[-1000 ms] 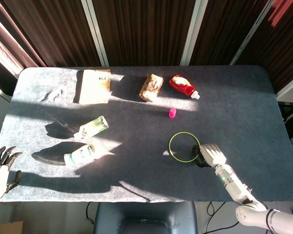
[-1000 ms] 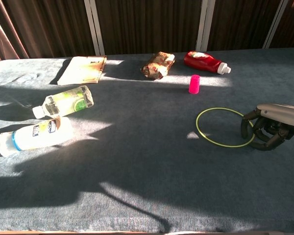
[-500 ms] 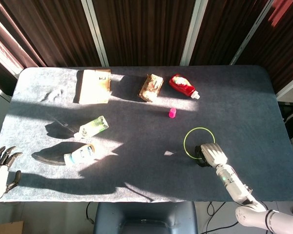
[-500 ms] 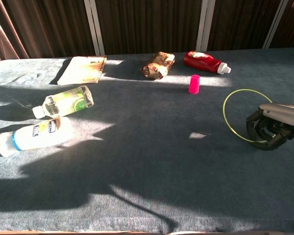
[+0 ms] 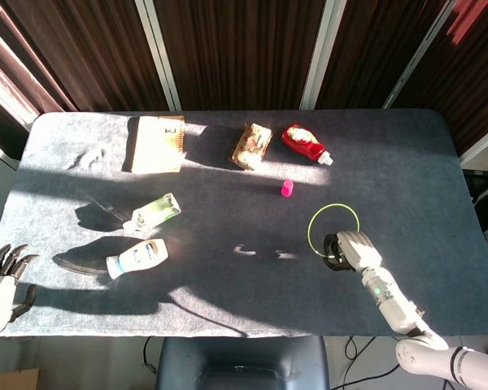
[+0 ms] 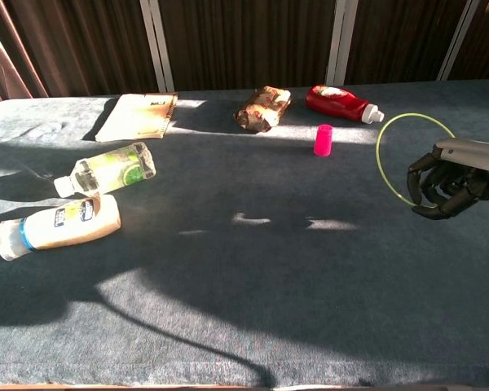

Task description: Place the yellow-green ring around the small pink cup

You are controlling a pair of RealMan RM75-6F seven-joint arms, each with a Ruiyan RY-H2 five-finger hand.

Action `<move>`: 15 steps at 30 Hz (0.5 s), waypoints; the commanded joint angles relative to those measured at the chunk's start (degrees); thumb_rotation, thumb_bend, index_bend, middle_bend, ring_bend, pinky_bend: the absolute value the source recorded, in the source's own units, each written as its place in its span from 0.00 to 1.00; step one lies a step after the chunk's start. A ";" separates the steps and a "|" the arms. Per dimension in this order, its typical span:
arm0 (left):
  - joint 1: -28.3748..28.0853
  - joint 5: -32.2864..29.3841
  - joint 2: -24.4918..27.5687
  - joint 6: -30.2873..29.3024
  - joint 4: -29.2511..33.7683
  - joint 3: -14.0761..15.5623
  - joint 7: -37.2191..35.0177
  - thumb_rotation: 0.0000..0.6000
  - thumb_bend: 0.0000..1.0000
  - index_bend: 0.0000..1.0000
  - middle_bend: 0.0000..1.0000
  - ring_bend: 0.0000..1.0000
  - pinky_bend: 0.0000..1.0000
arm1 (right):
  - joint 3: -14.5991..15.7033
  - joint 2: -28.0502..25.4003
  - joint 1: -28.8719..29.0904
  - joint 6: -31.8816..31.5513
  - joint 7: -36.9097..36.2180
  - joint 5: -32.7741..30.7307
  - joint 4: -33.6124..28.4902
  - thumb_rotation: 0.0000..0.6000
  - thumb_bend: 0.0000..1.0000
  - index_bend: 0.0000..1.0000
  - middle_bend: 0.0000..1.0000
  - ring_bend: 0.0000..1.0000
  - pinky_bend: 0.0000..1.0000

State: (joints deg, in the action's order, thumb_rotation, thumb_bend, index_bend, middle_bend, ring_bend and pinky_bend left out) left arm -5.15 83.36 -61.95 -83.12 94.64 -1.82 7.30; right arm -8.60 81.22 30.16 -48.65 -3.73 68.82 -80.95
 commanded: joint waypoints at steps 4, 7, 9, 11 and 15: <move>-0.09 0.02 -0.09 0.19 0.05 0.06 0.29 1.00 0.47 0.24 0.11 0.03 0.18 | -5.26 -1.53 4.85 5.66 -0.90 -7.81 -0.45 1.00 0.56 0.85 0.89 1.00 1.00; -0.12 0.04 -0.09 0.25 0.06 0.09 0.32 1.00 0.47 0.24 0.11 0.03 0.18 | -7.16 -0.23 7.88 8.08 0.59 -12.49 1.92 1.00 0.56 0.85 0.89 1.00 1.00; -0.11 0.02 -0.08 0.24 0.05 0.08 0.32 1.00 0.47 0.24 0.11 0.03 0.18 | -8.25 0.88 10.06 9.62 1.68 -15.91 3.57 1.00 0.57 0.85 0.89 1.00 1.00; -0.10 0.07 -0.08 0.22 0.05 0.10 0.28 1.00 0.47 0.24 0.11 0.03 0.18 | -9.09 1.74 12.01 11.09 2.44 -18.73 4.81 1.00 0.57 0.85 0.89 1.00 1.00; -0.19 0.28 -0.03 0.44 0.05 0.25 0.21 1.00 0.47 0.24 0.11 0.03 0.18 | -10.65 3.50 16.52 14.36 3.65 -24.79 7.57 1.00 0.57 0.85 0.89 1.00 1.00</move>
State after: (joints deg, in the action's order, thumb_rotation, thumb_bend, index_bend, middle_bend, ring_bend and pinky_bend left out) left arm -5.32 83.62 -61.99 -82.70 94.70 -1.59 7.53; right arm -17.81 83.26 43.79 -36.67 -1.27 47.34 -75.50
